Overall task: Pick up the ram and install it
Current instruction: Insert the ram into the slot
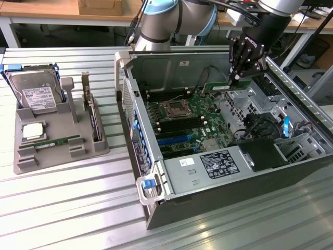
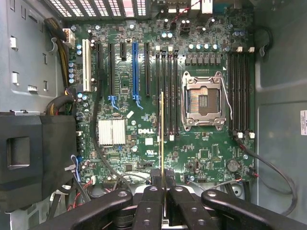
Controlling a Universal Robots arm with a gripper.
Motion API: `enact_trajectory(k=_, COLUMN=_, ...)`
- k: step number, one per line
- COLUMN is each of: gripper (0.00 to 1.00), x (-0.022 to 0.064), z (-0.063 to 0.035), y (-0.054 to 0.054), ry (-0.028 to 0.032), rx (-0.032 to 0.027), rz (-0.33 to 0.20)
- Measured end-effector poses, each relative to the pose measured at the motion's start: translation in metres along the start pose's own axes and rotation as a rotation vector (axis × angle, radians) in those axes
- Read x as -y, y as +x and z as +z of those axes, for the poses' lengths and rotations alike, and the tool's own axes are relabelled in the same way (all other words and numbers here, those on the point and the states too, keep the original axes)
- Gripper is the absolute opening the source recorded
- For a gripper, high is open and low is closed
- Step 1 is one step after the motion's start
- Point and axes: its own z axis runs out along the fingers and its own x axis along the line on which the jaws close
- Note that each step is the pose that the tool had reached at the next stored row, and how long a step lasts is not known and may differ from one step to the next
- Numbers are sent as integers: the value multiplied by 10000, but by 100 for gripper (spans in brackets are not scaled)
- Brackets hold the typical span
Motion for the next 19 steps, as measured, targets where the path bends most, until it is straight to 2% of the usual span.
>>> enact_trajectory(k=19, gripper=12, x=2, z=43, y=1, ry=0, rx=-1, rz=0)
